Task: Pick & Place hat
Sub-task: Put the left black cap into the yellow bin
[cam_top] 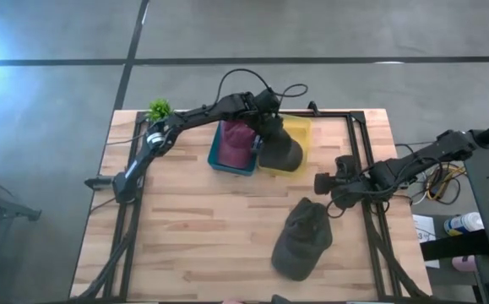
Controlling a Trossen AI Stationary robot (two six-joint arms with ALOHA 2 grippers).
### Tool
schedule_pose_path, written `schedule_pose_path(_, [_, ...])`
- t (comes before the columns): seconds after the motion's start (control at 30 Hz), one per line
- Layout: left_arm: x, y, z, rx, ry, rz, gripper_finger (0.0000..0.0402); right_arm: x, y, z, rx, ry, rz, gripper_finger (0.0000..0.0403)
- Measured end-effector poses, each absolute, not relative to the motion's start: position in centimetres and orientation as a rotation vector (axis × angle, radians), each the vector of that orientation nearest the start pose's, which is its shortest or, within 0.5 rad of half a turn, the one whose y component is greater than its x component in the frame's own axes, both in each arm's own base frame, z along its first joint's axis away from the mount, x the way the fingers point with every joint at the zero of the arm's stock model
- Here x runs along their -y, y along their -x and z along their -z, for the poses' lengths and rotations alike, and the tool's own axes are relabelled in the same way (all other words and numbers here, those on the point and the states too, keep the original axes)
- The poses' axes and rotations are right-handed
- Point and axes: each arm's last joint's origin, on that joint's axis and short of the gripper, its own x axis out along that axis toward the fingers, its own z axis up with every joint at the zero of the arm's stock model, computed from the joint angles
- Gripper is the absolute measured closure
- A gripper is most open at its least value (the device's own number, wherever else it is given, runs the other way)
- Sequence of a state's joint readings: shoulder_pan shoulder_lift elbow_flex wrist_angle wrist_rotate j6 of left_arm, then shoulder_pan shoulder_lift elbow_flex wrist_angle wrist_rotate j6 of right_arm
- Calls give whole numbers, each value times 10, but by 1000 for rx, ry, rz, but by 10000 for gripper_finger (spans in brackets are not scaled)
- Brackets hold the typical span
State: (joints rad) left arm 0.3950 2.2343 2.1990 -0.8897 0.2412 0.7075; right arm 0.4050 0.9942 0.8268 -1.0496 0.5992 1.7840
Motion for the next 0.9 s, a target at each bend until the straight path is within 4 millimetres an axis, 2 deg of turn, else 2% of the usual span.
schedule_pose_path(0.13, [-184,-456,-290,-839,-427,132,378,-38,-144,-237,-514,-1098,1047,200])
schedule_pose_path(0.23, [-186,-458,-292,-809,-447,113,378,-32,-145,-229,-481,-1138,1057,200])
schedule_pose_path(0.47, [-188,-459,-291,-829,-509,83,378,-11,-164,-207,-474,-1139,1047,200])
schedule_pose_path(0.6, [-190,-459,-291,-830,-563,60,378,1,-169,-193,-476,-1141,1104,200])
schedule_pose_path(0.8, [-195,-465,-297,-752,-628,18,372,11,-182,-181,-513,-1168,1028,200])
schedule_pose_path(0.9, [-196,-465,-296,-753,-627,18,374,17,-188,-175,-516,-1159,1058,200])
